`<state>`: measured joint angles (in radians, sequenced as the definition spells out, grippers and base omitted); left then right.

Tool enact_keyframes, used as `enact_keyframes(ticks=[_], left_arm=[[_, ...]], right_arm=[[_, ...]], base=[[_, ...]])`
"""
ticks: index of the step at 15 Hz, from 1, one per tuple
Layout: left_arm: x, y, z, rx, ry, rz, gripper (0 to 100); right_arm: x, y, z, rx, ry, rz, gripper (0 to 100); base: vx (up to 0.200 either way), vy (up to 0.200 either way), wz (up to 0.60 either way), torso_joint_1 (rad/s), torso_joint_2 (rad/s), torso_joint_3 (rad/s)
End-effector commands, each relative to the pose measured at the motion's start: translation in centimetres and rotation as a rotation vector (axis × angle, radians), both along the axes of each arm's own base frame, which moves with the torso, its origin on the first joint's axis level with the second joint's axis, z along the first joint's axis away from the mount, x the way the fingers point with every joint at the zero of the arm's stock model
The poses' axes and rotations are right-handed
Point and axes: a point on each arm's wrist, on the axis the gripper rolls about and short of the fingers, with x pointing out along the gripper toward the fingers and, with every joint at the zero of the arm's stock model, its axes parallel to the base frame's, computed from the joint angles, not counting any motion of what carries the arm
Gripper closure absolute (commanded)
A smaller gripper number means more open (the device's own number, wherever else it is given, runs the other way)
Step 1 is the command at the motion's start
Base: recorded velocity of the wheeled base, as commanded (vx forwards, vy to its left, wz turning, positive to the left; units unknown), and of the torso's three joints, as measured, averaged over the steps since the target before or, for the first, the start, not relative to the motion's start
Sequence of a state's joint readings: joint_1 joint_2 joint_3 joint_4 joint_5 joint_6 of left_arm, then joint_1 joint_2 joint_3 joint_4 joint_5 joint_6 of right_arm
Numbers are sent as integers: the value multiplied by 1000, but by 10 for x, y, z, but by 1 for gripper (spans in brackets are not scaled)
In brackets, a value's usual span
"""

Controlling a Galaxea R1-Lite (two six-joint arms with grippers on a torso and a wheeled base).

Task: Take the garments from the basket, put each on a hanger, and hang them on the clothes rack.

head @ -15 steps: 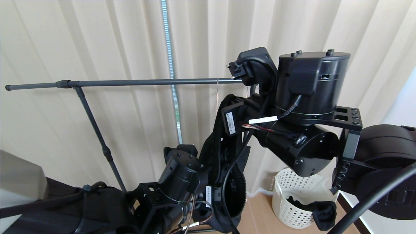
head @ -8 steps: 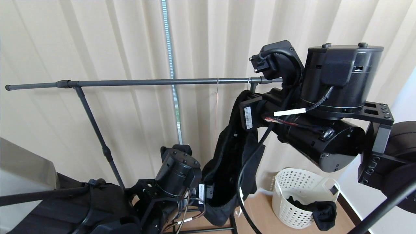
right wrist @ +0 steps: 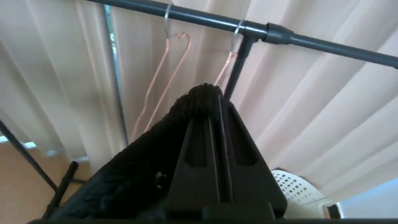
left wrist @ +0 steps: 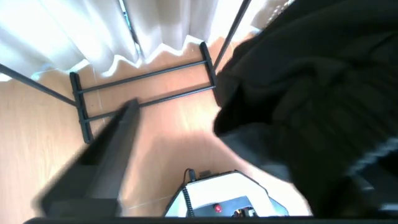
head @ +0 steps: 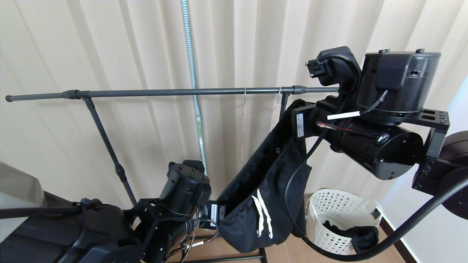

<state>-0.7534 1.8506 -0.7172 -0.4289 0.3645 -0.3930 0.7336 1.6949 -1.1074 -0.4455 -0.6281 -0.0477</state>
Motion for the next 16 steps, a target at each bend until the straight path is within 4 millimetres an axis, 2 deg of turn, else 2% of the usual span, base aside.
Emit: enact_keyframes(ticks=[1,2,5,7,10,12,13,16], left_arm=[[-2,2,9,-21,-22,1,100],[-2,2,11,-24,-26,1,100],[-1,7,39,-62,-104,-6,100],[13,15,54,-35,-158,8,100],[22,13,76,22,-110,12,100],[26,10,100,64,-57,9,100],[27,8,111,71,-49,7,100],[34,2,121,112,4,4,100]], right_arm=[[2,-10,-6,-13,17,-28,100],[2,-12,-7,-13,17,-31,100],[6,-33,-28,-64,52,22,100],[9,-40,-35,-88,78,63,100],[14,-43,-36,-72,90,149,100],[23,-42,-35,-60,97,209,100],[29,-41,-40,-66,116,214,100],[30,-40,-52,-43,162,255,100]], base=[[0,0,0,0,0,0],[0,0,0,0,0,0],[0,0,0,0,0,0],[0,0,0,0,0,0],[0,0,0,0,0,0],[0,0,0,0,0,0],[0,0,0,0,0,0],[0,0,0,0,0,0]])
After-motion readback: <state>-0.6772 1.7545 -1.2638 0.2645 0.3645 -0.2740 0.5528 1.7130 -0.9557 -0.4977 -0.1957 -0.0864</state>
